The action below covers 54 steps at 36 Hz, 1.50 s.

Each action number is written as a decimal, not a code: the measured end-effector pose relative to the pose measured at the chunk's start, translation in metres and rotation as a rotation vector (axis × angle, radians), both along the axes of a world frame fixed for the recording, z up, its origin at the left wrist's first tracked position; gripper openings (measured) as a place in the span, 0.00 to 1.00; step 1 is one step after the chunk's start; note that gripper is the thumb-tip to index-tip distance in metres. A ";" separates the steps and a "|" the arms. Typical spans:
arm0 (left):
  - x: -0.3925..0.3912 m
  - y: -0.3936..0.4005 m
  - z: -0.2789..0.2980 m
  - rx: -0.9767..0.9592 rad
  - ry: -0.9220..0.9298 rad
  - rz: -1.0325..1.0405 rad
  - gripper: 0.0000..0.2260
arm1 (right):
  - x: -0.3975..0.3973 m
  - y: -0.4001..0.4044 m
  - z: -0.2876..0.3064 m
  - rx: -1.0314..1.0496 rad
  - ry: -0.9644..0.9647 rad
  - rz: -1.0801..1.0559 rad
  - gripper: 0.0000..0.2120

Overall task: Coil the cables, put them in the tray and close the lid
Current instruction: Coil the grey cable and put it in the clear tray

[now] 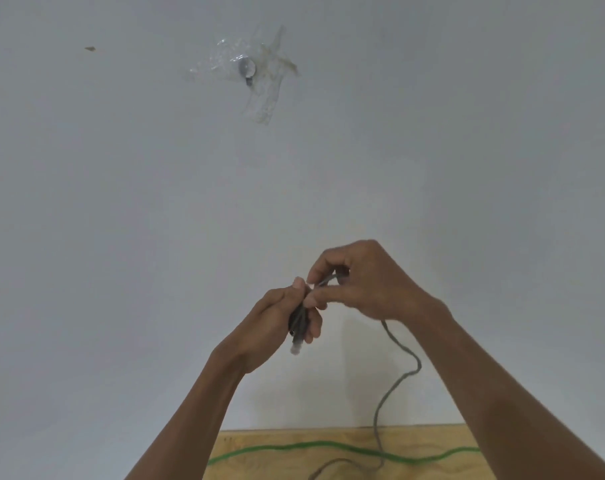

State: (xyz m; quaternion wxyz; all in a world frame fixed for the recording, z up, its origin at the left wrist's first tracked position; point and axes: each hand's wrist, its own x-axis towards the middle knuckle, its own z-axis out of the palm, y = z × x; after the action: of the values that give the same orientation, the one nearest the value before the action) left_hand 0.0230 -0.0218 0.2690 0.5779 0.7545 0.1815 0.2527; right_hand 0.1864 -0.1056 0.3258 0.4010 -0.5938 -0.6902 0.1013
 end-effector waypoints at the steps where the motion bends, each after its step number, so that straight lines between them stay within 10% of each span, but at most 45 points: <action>1: 0.000 -0.001 -0.001 -0.034 -0.005 -0.012 0.28 | 0.003 0.003 0.004 -0.011 0.061 0.039 0.09; 14: 0.001 -0.017 0.013 -0.098 -0.149 -0.113 0.13 | 0.008 0.030 -0.037 -0.002 0.759 0.184 0.07; 24: 0.008 -0.013 0.014 -0.137 -0.275 -0.134 0.13 | -0.019 0.017 -0.067 0.068 0.812 0.158 0.21; 34: 0.017 0.000 0.025 -0.256 -0.433 -0.004 0.07 | -0.044 0.005 -0.097 0.017 0.615 -0.077 0.20; 49: -0.008 0.013 0.016 0.312 -0.011 0.093 0.15 | -0.026 -0.019 -0.029 0.016 -0.052 -0.038 0.07; 54: -0.010 0.000 0.018 0.226 0.017 0.046 0.21 | -0.012 -0.013 -0.004 0.062 -0.063 0.079 0.03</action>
State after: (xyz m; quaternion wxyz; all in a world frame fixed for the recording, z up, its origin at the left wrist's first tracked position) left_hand 0.0134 -0.0222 0.2866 0.4817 0.8126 0.1739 0.2784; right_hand 0.1746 -0.1181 0.3221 0.3931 -0.5561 -0.7282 0.0768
